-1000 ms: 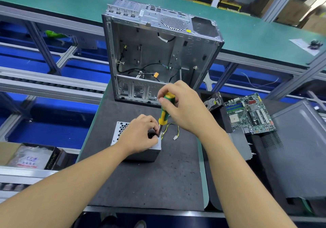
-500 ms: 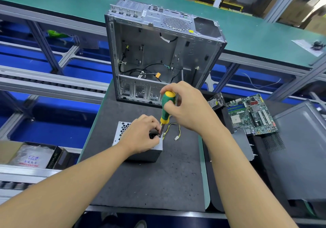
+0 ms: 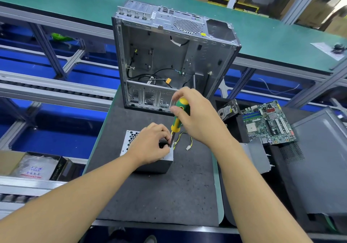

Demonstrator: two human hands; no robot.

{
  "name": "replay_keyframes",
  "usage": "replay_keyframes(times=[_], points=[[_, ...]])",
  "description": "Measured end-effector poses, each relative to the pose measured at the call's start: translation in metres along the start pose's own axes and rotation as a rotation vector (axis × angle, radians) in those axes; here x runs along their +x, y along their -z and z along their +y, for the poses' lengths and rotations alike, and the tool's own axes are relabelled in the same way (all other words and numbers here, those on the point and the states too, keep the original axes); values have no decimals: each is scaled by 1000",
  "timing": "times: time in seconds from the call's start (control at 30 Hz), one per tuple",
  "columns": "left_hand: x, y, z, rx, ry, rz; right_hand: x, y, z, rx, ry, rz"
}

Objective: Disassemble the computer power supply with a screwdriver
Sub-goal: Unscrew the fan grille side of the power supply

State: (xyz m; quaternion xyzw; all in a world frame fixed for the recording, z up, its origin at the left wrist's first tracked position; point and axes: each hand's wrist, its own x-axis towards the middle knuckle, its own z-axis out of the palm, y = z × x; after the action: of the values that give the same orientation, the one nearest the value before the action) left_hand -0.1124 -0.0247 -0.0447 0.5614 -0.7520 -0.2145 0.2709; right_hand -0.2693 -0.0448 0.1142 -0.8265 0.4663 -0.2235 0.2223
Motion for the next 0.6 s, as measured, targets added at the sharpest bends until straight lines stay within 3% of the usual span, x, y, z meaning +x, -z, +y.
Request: replay_keyframes(times=[0.17, 0.6], points=[[0, 0, 1, -9, 8, 6, 2, 0, 0, 34, -45, -60], [1, -2, -2, -64, 41, 20, 2, -7, 4, 72, -40, 104]])
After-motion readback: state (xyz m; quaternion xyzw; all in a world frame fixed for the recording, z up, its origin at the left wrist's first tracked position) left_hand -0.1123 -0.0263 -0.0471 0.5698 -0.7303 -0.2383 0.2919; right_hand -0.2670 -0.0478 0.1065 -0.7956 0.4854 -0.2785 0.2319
